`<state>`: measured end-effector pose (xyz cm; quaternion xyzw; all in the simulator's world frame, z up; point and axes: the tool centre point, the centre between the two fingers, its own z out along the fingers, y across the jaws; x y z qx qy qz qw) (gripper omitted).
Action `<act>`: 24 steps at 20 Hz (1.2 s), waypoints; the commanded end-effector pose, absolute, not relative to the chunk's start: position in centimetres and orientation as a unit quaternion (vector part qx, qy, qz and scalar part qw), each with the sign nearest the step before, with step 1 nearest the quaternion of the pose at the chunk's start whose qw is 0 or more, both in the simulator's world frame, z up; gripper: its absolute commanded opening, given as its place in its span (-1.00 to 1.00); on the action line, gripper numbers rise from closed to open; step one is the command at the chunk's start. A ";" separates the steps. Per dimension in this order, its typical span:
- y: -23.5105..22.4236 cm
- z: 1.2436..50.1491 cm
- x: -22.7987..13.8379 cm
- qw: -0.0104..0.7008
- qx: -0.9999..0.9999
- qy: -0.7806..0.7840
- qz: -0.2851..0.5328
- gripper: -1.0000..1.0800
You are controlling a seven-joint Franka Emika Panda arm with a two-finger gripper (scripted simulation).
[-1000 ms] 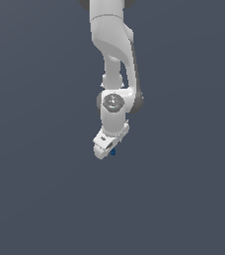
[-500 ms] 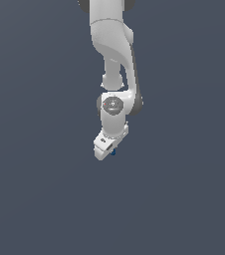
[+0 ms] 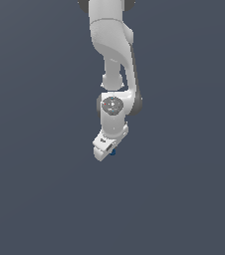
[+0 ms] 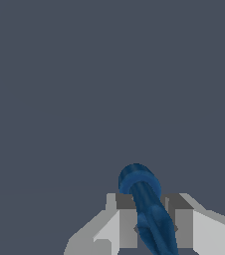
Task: Pick up the object and move it to a goal position.
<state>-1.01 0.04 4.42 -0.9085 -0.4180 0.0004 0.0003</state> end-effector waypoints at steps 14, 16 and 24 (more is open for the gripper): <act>-4.4 8.6 4.6 0.001 -0.909 -0.418 0.000 -1.00; -5.2 9.3 5.7 0.001 -0.909 -0.418 0.000 -1.00; -7.6 11.5 8.9 0.000 -0.909 -0.418 0.000 -1.00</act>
